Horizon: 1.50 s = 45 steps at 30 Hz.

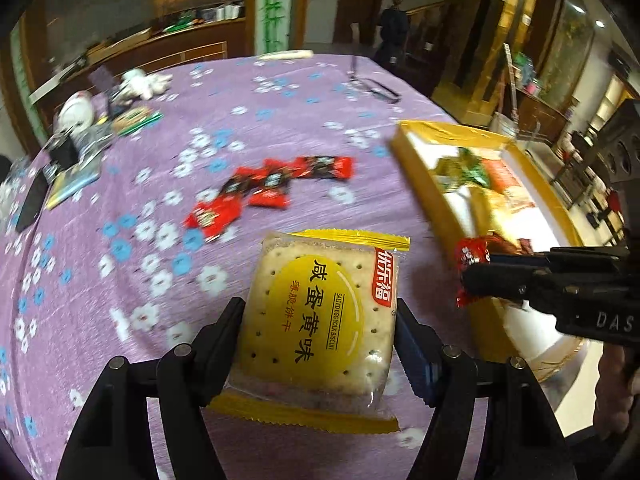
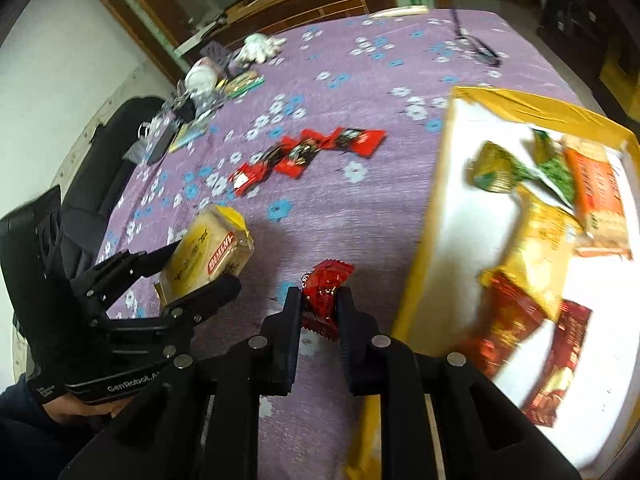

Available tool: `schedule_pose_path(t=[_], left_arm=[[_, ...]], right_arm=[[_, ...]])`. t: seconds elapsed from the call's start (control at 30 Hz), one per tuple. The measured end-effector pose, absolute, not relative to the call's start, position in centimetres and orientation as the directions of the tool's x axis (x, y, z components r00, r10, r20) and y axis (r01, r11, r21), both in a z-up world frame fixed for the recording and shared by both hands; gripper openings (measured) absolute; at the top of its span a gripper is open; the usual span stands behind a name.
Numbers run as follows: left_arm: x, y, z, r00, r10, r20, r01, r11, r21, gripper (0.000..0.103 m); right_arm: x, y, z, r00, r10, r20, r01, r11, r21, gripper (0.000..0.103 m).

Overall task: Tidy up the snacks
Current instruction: 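Carry the cracker pack and candy over the tray and release them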

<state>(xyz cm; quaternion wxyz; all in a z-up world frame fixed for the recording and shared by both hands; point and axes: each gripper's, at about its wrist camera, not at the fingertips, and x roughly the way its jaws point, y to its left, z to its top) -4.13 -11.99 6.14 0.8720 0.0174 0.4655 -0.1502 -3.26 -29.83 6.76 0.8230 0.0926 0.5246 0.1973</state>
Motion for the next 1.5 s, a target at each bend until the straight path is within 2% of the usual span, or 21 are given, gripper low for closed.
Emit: schedule_pose_path(t=[0.37,0.63,1.03,1.5], left_arm=[[-4.2,-19.8,8.3,0.483,-0.357,-0.800,0.468,0.877,-0.109,0.075],[-6.3,-26.0,7.5,0.403,-0.428,-0.809,0.618,0.779,-0.104,0.075],[-7.8,-31.9,5.6,0.299,-0.449,-0.842,0.734,0.673,-0.098,0.075],[-7.9,-33.6,4.7,0.302,-0.431,-0.850,0.763,0.644,-0.055,0.075]], right_arm=[[-4.7,-39.1,6.7,0.460,0.343,-0.819,0.023,0.918,0.397,0.017],[-5.9,-44.2,5.7,0.470,0.266,-0.842,0.159,0.912,0.377,0.017],[-6.9,-47.7,4.2,0.438,0.249,-0.864,0.208,0.907,0.367,0.017],[-6.3,-48.2,3.4,0.407,0.259,-0.876,0.189,0.914,0.359,0.017]])
